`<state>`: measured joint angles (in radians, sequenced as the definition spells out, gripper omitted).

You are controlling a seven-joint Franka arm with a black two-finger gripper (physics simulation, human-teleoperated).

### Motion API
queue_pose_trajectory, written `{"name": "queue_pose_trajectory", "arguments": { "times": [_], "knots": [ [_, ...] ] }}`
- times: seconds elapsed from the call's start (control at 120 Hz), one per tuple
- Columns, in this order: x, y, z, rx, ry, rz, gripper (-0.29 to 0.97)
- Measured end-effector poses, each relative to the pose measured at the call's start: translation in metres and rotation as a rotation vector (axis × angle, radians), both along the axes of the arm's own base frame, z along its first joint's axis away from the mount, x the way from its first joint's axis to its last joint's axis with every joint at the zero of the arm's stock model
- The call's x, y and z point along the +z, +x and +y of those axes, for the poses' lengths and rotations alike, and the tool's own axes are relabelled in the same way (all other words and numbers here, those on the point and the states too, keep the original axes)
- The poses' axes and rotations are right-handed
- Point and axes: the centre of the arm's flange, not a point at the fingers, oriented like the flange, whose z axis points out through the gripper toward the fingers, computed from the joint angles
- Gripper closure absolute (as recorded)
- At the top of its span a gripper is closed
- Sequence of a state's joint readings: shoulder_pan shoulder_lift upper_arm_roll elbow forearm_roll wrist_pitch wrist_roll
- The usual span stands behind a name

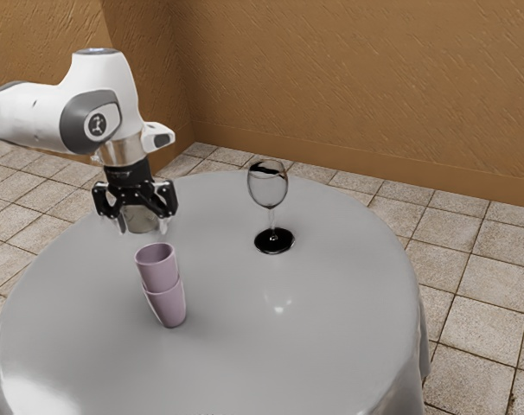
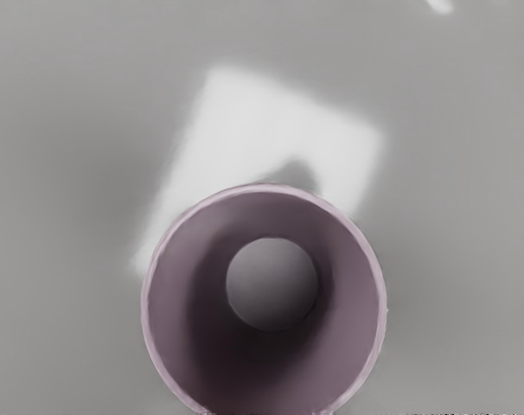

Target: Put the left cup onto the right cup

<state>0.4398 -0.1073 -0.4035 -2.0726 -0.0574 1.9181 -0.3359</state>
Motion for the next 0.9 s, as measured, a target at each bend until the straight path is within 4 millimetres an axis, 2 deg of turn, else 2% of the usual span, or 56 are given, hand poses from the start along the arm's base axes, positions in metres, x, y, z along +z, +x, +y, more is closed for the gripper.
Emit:
{"name": "queue_pose_trajectory", "arguments": {
  "times": [0.083,0.275,0.408,0.508,0.625,0.9],
  "knots": [
    [0.018,0.006,-0.002,-0.006,0.001,-0.01,0.07],
    [0.069,0.036,-0.008,-0.054,0.001,-0.031,0.03],
    [0.094,0.049,-0.009,-0.1,0.019,-0.025,0.02],
    [0.11,0.052,-0.006,-0.136,0.036,-0.024,0.01],
    [0.12,0.052,-0.001,-0.178,0.056,-0.01,0.01],
    [0.122,0.048,-0.004,-0.272,0.085,0.017,0.0]
  ]
}}
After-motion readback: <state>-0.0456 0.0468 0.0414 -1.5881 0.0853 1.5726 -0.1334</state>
